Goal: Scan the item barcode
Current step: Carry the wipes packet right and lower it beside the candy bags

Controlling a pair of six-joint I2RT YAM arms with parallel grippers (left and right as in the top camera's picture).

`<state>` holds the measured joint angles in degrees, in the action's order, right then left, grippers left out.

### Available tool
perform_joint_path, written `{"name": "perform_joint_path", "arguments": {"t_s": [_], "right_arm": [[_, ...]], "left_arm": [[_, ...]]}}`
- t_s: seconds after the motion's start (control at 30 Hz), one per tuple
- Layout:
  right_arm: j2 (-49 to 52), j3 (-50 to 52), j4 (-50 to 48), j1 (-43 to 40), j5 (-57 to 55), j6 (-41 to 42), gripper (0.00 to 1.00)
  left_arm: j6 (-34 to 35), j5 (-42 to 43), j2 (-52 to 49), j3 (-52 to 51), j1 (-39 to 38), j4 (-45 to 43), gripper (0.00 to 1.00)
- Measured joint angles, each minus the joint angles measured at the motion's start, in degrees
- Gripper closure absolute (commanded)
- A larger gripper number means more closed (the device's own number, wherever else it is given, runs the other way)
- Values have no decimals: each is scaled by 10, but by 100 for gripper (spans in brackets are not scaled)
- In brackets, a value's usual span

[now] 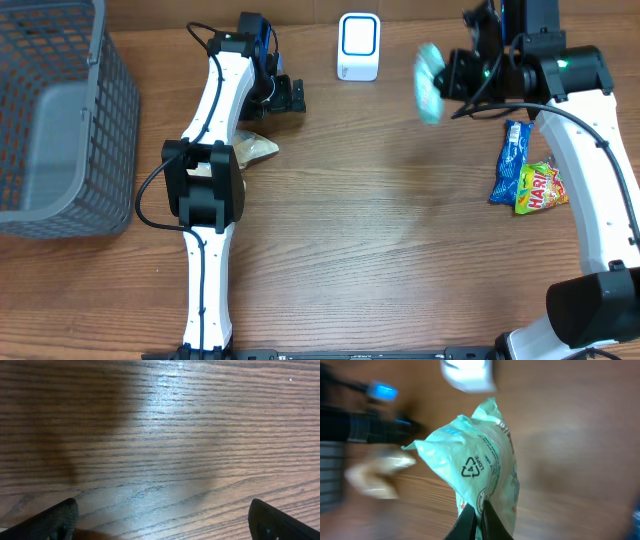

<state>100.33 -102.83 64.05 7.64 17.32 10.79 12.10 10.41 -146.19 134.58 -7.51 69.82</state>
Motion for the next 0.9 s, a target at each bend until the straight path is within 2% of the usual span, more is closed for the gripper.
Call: {"name": "perform_joint_path", "arguments": {"t_s": [0.2,0.33,0.53,0.8,0.9], "right_arm": [[26,60,51,0,-140,-2,96],[30,107,51,0,-223,40,96],[30,168,12,0,-326,113,96],[30,236,-81,0,-381,135,96],[30,249,-105,0,-387,136,93]], "left_arm": [[0,0,0,0,0,0,0],[0,0,0,0,0,0,0],[0,0,0,0,0,0,0],[0,0,0,0,0,0,0],[0,0,0,0,0,0,0]]}}
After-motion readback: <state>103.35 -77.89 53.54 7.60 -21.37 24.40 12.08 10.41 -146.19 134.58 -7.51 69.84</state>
